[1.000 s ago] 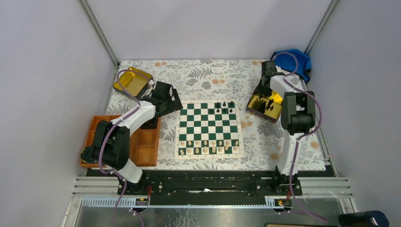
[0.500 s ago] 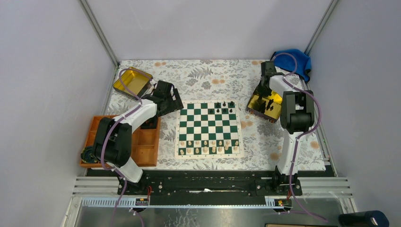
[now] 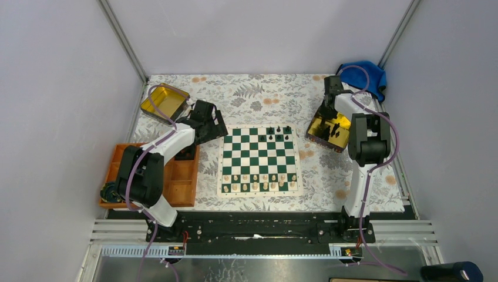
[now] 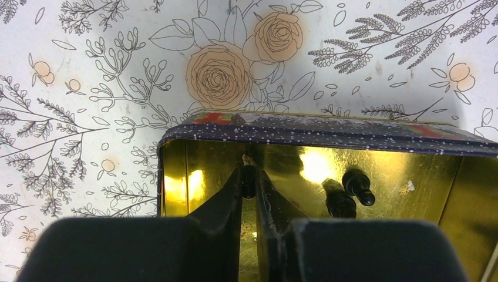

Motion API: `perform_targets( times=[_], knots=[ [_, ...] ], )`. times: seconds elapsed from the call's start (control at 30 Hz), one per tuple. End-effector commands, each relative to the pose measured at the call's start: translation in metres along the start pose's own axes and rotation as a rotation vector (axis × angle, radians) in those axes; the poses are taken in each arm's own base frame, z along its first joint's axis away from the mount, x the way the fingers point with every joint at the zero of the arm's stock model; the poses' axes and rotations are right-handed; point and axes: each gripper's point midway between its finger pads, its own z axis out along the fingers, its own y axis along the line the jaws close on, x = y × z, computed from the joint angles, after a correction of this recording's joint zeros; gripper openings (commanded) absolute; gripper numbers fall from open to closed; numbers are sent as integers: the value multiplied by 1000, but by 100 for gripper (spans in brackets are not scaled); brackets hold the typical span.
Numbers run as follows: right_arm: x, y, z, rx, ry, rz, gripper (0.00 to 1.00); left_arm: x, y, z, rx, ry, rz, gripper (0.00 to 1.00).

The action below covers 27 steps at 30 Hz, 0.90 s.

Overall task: Set up the chess pieces on the board
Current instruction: Pick up the chess piece from the storage box, then place the chess piece on the chessboard.

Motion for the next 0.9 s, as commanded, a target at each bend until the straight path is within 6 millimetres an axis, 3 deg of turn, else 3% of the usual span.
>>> perform_targets(
  times=[0.0, 0.27, 0.43, 0.53, 0.87],
  knots=[
    [-39, 6, -39, -39, -117, 19, 0, -18, -8, -8, 17, -51, 16, 99],
    [-50, 11, -75, -94, -171, 14, 0, -27, -11, -16, 33, -83, 17, 99],
    [-45, 28, -99, -129, -191, -37, 0, -31, -10, -20, 41, -103, 11, 99],
    [-35, 53, -117, -165, -196, -96, 0, -35, -6, -23, 43, -117, 3, 99],
    [38, 182, -171, -336, -181, -343, 0, -30, 4, -30, 66, -132, -27, 99]
  ],
)
